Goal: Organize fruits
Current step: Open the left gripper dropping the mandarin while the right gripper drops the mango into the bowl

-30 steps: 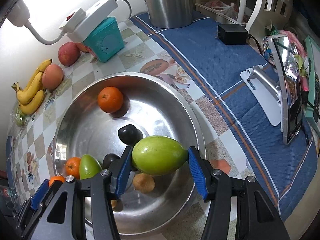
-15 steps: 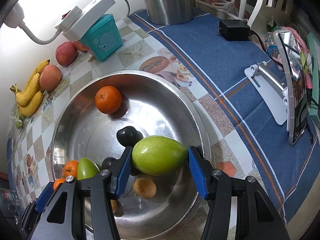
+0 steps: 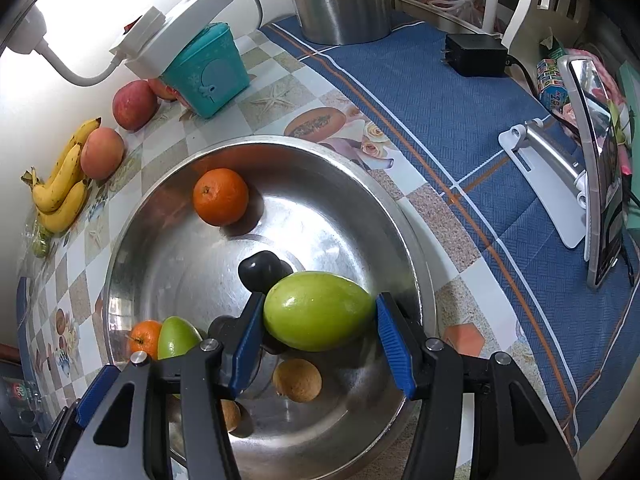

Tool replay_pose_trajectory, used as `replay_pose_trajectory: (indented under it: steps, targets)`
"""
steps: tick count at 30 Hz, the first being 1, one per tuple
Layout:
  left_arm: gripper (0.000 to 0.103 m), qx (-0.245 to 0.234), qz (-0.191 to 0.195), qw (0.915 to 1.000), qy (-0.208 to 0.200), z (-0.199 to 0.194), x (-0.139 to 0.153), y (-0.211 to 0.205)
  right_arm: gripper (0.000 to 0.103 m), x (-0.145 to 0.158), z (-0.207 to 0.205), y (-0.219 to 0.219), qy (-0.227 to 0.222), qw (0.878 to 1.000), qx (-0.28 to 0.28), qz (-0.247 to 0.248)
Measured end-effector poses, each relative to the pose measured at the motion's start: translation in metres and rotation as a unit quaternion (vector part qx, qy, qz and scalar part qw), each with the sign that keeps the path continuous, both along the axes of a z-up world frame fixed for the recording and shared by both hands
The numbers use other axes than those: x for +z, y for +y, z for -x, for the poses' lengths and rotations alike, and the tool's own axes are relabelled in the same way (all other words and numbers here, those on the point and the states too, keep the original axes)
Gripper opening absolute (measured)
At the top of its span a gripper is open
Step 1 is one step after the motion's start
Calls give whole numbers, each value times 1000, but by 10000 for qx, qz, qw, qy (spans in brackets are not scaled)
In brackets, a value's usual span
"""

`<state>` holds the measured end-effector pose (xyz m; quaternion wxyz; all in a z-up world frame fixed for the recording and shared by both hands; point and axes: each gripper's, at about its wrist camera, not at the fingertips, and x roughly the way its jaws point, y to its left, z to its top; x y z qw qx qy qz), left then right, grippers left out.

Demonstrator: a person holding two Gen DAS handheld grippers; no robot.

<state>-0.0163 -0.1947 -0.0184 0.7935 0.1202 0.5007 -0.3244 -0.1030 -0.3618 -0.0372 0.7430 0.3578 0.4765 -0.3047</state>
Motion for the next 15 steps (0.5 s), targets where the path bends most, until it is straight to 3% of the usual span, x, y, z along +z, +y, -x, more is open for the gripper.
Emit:
replay_pose_trajectory:
  steps: [6,10,15]
  targets:
    - [41,51,63,10000,2,-1,4,3,57,0,0,-1,25,10000,13,-12]
    - [51,78,146,9999,29,-1,8,6,58,1,0,-1,66,10000,39,11]
    - [52,121,248,9996,7,-1,14,10,59,3,1,0,118,9999,51,57]
